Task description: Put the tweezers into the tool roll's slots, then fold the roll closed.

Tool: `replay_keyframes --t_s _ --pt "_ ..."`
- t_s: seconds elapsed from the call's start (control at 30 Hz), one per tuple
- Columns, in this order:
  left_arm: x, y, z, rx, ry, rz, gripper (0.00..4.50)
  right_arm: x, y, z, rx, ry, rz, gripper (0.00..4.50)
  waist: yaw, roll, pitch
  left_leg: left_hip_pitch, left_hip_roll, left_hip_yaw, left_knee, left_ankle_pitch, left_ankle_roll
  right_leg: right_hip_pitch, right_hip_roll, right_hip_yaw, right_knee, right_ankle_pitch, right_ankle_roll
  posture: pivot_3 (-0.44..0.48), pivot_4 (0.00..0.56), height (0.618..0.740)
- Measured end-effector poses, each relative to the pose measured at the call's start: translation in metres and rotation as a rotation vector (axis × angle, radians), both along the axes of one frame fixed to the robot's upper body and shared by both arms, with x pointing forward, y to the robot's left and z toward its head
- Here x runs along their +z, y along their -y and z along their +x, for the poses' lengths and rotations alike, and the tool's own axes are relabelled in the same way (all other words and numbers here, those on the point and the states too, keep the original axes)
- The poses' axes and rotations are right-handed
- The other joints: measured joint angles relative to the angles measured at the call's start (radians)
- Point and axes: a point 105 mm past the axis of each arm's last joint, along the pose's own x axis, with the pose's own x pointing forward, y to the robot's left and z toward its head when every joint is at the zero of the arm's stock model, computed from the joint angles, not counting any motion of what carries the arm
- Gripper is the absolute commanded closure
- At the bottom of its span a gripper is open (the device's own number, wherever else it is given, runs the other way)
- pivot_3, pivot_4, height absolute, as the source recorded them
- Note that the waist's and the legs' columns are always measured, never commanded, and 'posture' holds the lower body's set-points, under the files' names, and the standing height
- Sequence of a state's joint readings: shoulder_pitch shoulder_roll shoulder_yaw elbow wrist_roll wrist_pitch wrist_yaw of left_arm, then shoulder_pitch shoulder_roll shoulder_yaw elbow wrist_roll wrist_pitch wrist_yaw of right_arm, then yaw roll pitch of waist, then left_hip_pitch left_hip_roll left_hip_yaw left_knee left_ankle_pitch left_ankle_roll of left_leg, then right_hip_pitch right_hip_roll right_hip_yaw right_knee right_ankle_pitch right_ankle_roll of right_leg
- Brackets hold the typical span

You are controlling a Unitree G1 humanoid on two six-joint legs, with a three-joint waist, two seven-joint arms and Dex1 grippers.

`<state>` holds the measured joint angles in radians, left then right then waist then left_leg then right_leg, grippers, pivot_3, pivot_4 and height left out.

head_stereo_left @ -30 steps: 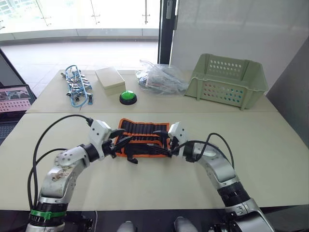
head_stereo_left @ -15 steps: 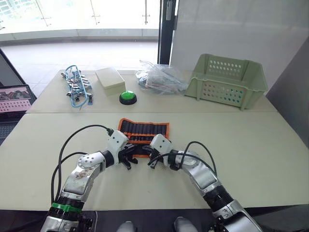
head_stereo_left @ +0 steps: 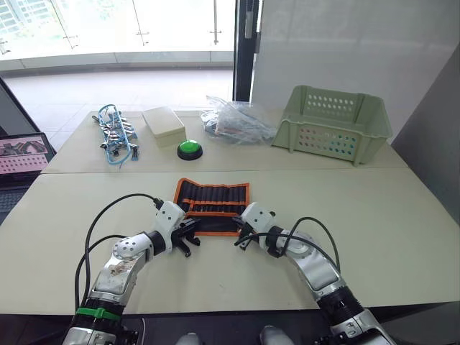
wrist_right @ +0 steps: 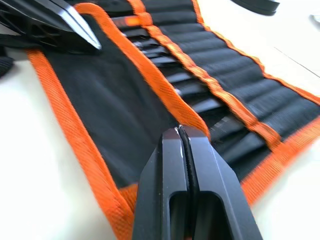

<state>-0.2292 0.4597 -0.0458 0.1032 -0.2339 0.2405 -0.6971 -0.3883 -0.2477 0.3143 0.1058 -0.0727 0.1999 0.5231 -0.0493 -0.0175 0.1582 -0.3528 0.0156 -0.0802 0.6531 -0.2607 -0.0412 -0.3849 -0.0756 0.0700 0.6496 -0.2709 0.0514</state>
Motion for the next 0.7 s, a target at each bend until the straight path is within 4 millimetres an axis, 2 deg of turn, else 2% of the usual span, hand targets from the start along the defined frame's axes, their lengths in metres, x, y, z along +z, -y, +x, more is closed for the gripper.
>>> replay_keyframes --t_s 0.2,0.27,0.4,0.47,0.53,0.6,0.7 --pt "0.005 -0.002 -0.004 0.009 0.013 -0.103 4.50 0.003 0.003 0.000 -0.004 -0.012 0.038 4.46 0.000 0.000 0.000 -0.001 0.000 0.000 -0.001 0.000 0.000 -0.001 0.000 0.000 -0.001 0.000 0.000 0.000 0.150 0.740" --pt "0.008 -0.002 -0.008 0.003 0.027 -0.129 4.50 0.009 0.005 -0.002 0.011 -0.005 0.104 4.46 0.002 0.000 0.001 -0.004 0.000 0.000 -0.002 0.000 0.000 -0.003 -0.001 0.000 -0.002 0.000 0.000 0.000 0.150 0.740" --pt "0.027 0.001 -0.025 -0.062 0.109 -0.174 4.50 0.053 0.000 -0.021 0.152 0.091 0.295 4.46 0.003 0.000 0.001 -0.016 0.000 0.000 -0.001 0.000 -0.001 -0.016 -0.001 0.000 -0.001 0.000 0.000 0.000 0.150 0.740" --pt "0.045 0.001 -0.032 -0.085 0.156 -0.191 4.50 0.064 0.001 -0.029 0.211 0.088 0.332 4.46 0.004 -0.001 0.001 -0.019 0.000 0.000 0.000 0.000 -0.001 -0.018 -0.002 0.000 0.000 0.001 -0.001 0.000 0.150 0.740" --pt "0.056 -0.010 -0.041 -0.080 0.167 -0.190 3.94 0.061 0.009 -0.032 0.226 0.045 0.321 4.50 0.005 -0.001 0.001 -0.019 0.000 0.000 0.000 0.000 -0.001 -0.018 -0.002 0.000 -0.001 0.001 -0.001 0.000 0.150 0.740" --pt "0.055 -0.022 -0.053 -0.075 0.136 -0.166 3.33 0.055 0.020 -0.032 0.228 -0.007 0.309 4.50 0.003 0.000 0.002 -0.019 0.000 0.000 -0.001 0.000 -0.001 -0.019 -0.002 0.000 -0.001 0.001 -0.001 0.000 0.150 0.740" --pt "0.054 -0.039 -0.071 -0.077 0.092 -0.123 2.31 0.051 0.034 -0.029 0.231 -0.092 0.296 3.64 0.002 -0.001 0.003 -0.019 0.000 0.000 -0.001 0.000 -0.001 -0.019 -0.001 0.000 -0.002 0.000 -0.001 0.000 0.150 0.740"
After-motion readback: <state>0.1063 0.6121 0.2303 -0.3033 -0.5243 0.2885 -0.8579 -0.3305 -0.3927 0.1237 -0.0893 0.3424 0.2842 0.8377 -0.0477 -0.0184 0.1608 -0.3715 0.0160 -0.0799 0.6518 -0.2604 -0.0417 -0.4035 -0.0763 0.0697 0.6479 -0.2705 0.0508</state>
